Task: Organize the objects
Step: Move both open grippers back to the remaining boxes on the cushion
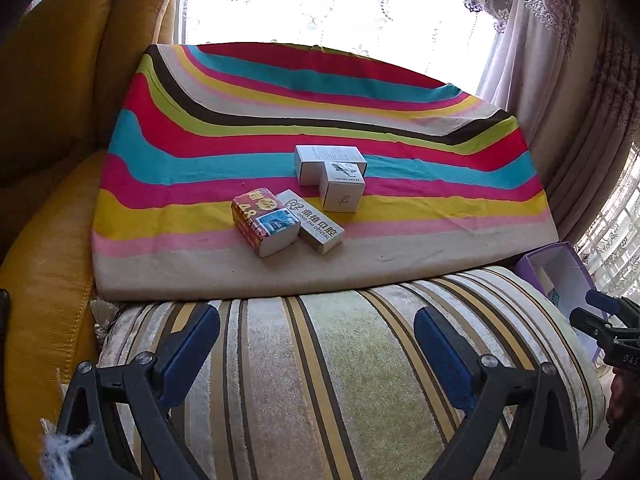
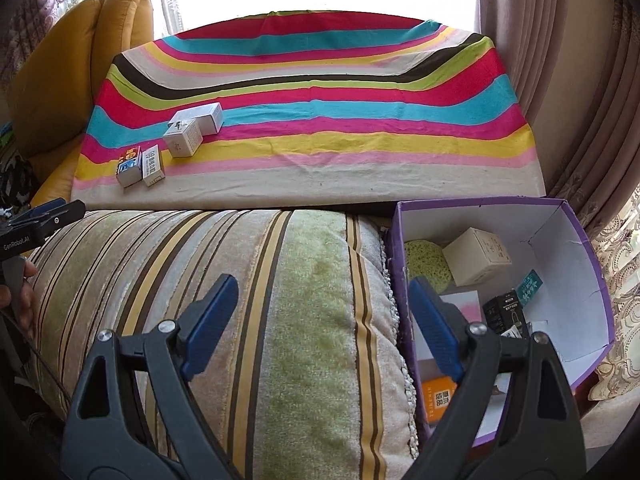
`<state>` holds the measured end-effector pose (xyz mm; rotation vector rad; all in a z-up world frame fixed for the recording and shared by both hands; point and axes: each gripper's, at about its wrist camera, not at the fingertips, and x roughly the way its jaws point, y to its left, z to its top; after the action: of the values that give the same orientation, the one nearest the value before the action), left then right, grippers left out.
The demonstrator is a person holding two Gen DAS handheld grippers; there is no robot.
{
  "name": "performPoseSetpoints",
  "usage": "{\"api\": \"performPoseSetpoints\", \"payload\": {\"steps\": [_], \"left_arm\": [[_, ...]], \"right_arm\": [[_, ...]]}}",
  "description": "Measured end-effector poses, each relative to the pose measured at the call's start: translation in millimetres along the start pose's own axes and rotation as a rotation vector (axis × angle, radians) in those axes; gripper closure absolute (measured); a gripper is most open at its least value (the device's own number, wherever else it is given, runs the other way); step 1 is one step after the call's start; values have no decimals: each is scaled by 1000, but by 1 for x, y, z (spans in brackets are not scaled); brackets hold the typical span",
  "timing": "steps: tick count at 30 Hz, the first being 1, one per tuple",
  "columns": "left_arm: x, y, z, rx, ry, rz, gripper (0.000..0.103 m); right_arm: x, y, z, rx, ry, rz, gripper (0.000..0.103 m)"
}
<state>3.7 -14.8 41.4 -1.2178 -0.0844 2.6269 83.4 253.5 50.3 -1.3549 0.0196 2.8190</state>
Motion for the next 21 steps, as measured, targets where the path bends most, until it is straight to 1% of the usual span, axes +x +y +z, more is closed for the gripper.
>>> {"api": "performPoseSetpoints", "payload": {"steps": [7, 12, 14, 16, 21], "left_arm": [[16, 14, 20, 74, 45, -18, 4], [32, 29, 39, 136, 71, -9, 4], [40, 33, 45, 173, 87, 0, 4], [48, 37, 50, 203, 111, -17, 4], [71, 36, 59, 311, 154, -30, 4]], "right_arm": [[14, 28, 6, -47, 17, 48, 14], [22, 40, 11, -64, 29, 74, 14], [25, 45, 14, -67, 30, 81, 14], [28, 50, 18, -67, 35, 94, 14], [37, 68, 25, -79, 52, 131, 14]]}}
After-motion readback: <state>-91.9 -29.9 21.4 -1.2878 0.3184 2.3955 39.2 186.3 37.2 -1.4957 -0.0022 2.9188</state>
